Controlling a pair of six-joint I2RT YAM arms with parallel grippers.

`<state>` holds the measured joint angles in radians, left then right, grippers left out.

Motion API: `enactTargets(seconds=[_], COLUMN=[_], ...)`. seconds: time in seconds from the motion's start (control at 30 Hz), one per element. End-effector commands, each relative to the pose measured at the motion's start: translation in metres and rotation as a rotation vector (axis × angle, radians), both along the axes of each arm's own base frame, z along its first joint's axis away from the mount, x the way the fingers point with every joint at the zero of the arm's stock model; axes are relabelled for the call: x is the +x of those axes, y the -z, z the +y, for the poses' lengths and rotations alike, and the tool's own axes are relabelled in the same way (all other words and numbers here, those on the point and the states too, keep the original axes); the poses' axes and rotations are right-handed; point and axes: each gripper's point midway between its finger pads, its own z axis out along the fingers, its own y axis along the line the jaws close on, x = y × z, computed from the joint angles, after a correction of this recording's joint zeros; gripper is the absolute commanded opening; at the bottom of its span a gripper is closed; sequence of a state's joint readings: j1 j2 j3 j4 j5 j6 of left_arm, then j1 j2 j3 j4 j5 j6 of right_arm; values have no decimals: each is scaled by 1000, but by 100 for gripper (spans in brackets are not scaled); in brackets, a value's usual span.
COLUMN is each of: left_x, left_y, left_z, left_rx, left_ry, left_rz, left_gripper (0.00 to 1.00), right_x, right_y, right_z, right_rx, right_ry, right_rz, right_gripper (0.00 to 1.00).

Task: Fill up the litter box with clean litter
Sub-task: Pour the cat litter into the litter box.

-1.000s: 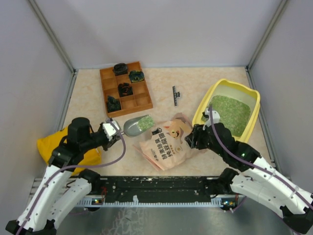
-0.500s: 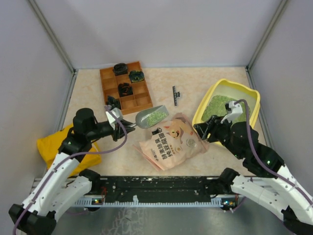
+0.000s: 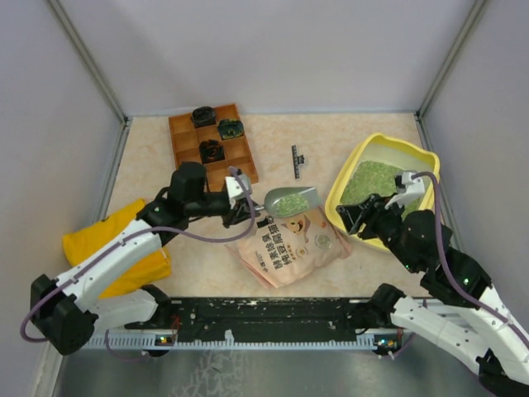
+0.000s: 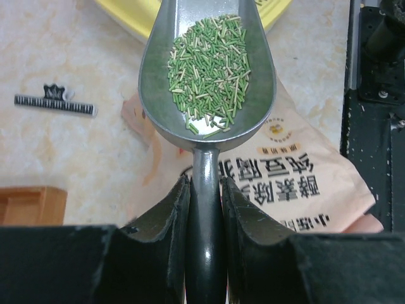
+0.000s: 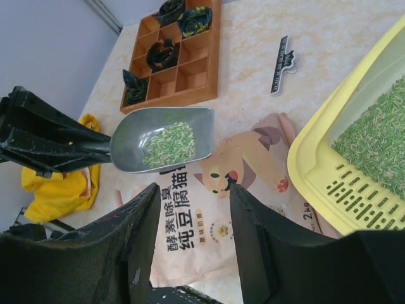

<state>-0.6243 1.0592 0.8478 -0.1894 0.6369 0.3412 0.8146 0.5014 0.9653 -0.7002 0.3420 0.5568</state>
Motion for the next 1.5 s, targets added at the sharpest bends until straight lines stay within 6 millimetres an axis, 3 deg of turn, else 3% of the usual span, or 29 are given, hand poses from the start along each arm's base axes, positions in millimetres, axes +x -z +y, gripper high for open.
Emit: enactTargets(seconds=[0.0, 0.17, 0.37, 0.57, 0.63, 0.77, 0.93, 1.07, 1.33, 1.47], left_x=[23, 42, 50, 59, 66, 82, 102, 115, 102, 100], left_y=[-36, -49, -36, -19, -6, 0, -9, -19, -33, -32], left_z=[-32, -82, -152, -197, -204, -216, -231, -232, -241, -235], left_rx=[22, 73, 183, 279, 360, 475, 564, 678, 767, 874], left_ry=[29, 75, 156, 193, 191, 154, 118, 64, 55, 41], left_rz=[-152, -231, -286, -379, -418, -565, -761, -943, -1167, -1276], left_gripper=[0, 0, 0, 0, 0, 0, 0, 0, 0, 0], right_x=[-4, -13, -26, -36, -38, -42, -43, -42, -42, -42], right_y=[-42, -72, -99, -109, -112, -115, -117, -115, -113, -112], right_z=[-18, -40, -59, -79, -86, -97, -104, -102, -103, -102], right_rx=[84, 158, 182, 266, 283, 302, 313, 317, 323, 332], right_ry=[48, 99, 120, 170, 188, 219, 244, 242, 248, 245], right_rz=[-111, -180, -225, -269, -280, -294, -301, -296, -293, -292], right_gripper=[48, 48, 47, 47, 47, 47, 47, 47, 47, 47])
